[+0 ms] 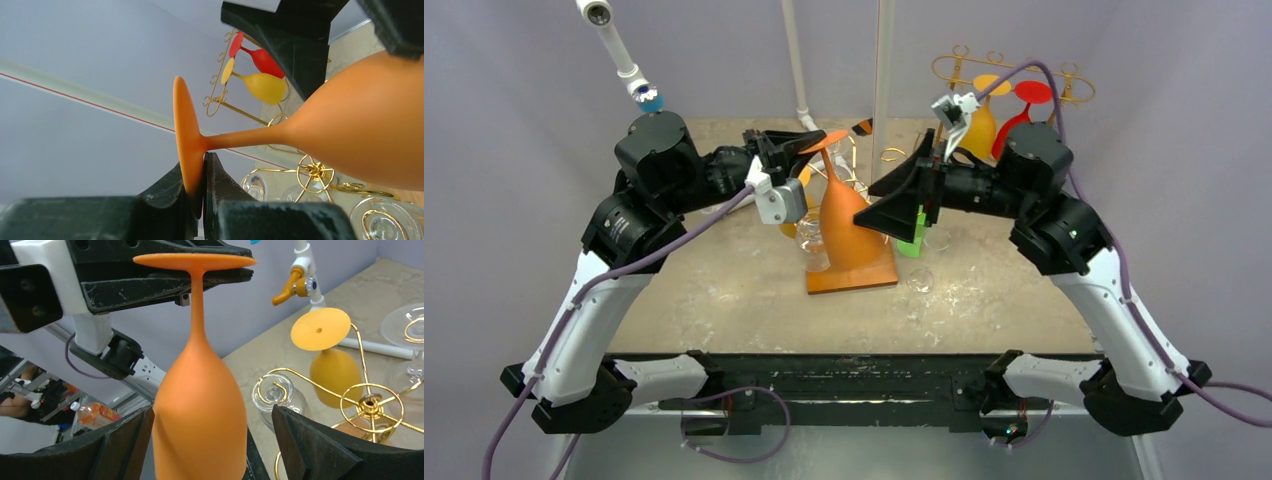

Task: Place the wine glass upside down on the wine glass rack
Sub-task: Turn the wine glass upside down at the wine rack.

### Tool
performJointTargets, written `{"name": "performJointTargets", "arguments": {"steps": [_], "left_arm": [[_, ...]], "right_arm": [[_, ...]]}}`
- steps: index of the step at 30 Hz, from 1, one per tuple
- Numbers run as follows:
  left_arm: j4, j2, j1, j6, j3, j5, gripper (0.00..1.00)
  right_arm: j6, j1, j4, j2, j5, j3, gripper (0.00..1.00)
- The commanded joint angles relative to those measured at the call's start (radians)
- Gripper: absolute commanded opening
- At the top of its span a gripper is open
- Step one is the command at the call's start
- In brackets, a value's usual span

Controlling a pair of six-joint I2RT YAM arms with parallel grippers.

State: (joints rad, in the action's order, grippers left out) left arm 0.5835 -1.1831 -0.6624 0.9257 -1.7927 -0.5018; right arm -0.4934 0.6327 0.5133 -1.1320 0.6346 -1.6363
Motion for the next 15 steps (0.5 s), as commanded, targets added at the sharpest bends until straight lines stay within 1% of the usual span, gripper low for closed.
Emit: {"name": "performJointTargets", "arguments": {"steps": [1,5,9,12,15], "left_arm": [[-0.074,0.016,-0.003,0.082,0.017,-0.104,0.0],[-0.085,0.029,-0.004,0.116,0.033,-0.103,0.0],[-0.096,0.041,-0.003,0.135,0.044,-0.099,0.0],[-0.125,0.054,-0.003,0.146,0.063,-0.088,0.0],[-0.164,0.062,-0.003,0.135,0.075,-0.086,0.0]], "right_arm": [[0.051,0.053,-0.074,-0.031,-0.069,-0.058,0.99],[0.041,0.073,-0.129,-0.042,-0.028,-0.028,0.99],[0.041,0.125,-0.159,-0.058,-0.01,0.018,0.99],[0.03,0.173,-0.187,-0.063,-0.013,0.056,0.99],[0.035,0.209,-0.172,-0.075,-0.054,0.074,0.99]]}}
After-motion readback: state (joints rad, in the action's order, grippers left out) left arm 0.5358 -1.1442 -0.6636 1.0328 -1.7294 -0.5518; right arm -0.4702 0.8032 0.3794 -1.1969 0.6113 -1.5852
